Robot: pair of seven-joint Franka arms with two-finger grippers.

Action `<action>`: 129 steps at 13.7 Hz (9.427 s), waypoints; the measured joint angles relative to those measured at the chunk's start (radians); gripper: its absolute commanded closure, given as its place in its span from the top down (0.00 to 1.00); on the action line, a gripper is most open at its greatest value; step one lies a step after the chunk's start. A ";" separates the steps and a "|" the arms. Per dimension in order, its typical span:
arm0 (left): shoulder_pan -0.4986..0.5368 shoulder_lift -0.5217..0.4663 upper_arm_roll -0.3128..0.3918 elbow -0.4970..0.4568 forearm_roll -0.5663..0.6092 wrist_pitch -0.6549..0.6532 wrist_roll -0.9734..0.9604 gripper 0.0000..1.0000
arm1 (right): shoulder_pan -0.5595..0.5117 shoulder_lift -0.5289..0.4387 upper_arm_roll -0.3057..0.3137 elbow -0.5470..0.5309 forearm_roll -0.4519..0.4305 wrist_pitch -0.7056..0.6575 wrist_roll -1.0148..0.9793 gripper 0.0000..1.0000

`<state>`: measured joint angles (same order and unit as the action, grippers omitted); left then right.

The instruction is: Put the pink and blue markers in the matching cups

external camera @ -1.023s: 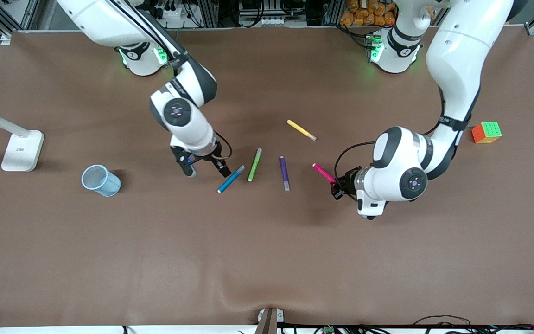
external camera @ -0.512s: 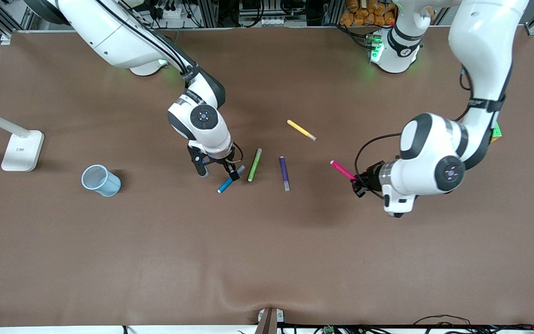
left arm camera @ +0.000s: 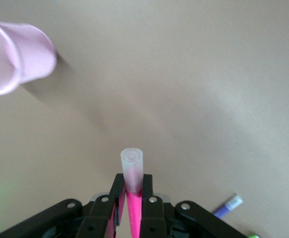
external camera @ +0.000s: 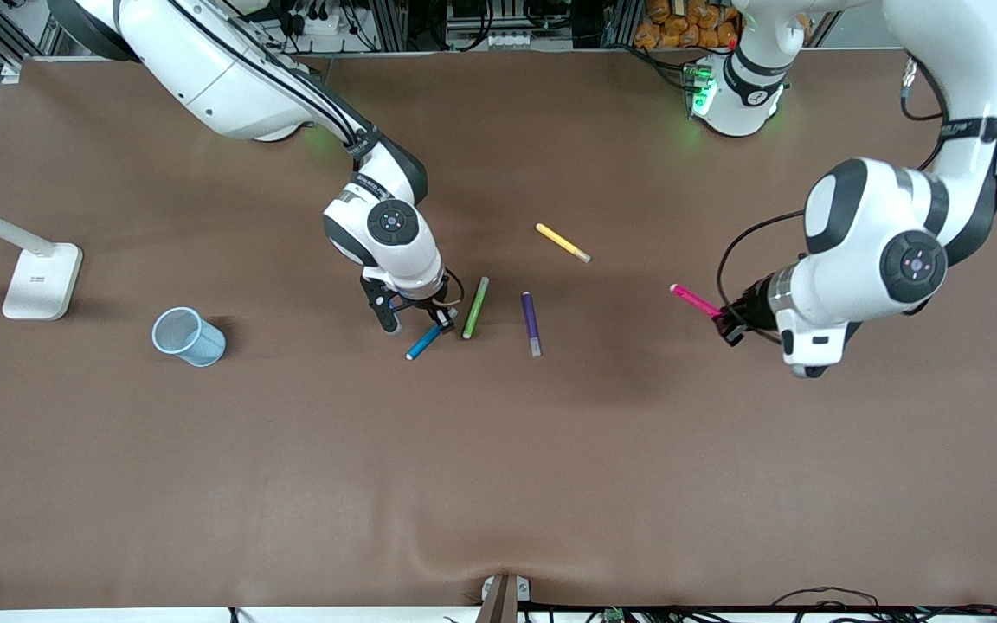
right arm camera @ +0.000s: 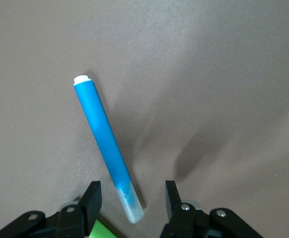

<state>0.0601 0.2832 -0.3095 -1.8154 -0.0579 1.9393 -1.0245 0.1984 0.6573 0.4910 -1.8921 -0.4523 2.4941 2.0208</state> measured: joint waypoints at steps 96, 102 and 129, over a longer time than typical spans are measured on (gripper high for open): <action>0.313 -0.136 -0.247 0.214 0.270 -0.217 0.495 1.00 | -0.043 -0.115 -0.710 0.713 0.713 -1.232 -1.755 1.00; 0.324 -0.143 -0.247 0.328 0.269 -0.265 0.709 1.00 | -0.064 -0.157 -0.710 0.868 0.712 -1.269 -1.763 1.00; -0.121 -0.476 0.270 0.101 0.129 -0.420 0.907 1.00 | -0.173 -0.730 -0.559 0.408 0.541 -1.125 -2.022 1.00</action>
<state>-0.0611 -0.1928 -0.0399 -1.7143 0.0714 1.5195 -0.1170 0.0249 -0.0729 -0.0682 -1.4837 0.0890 1.3688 -0.0009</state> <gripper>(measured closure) 0.000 0.000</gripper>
